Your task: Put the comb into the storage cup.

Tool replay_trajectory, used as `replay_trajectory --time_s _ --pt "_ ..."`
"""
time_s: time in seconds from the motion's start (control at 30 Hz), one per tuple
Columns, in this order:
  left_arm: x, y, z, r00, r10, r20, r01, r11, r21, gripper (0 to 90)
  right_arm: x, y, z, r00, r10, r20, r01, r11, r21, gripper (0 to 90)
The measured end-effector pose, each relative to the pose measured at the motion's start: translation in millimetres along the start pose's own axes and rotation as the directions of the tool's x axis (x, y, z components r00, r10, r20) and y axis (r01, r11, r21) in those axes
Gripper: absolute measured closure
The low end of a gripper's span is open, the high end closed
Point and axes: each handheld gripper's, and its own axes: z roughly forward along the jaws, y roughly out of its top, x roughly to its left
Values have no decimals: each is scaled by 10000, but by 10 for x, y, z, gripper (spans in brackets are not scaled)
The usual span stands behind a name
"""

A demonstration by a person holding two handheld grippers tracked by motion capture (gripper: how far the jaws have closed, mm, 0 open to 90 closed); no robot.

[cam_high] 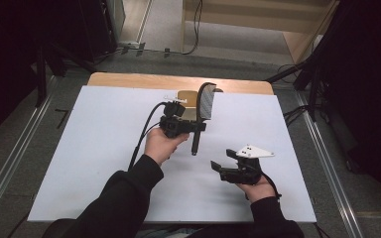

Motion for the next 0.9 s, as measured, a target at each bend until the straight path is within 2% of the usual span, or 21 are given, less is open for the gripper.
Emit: replay_trajectory --time_s 0.23,0.4,0.53,0.9 --pt "14 7 -77 9999 88 103 -88 10000 -36 728 -47 -41 -65 9998 -157 -109 158 9998 111 215" --pt "26 16 -109 9999 104 126 -104 9999 -32 728 -88 -79 -130 9998 -114 -163 118 9997 226 215" --pt "34 20 -131 9993 273 249 -271 9996 -76 727 -115 -96 -181 9998 -67 -204 72 9997 234 215" --pt "49 93 -173 9992 347 200 -343 9992 -183 728 -198 -141 -295 9996 -121 -271 130 9994 332 215"
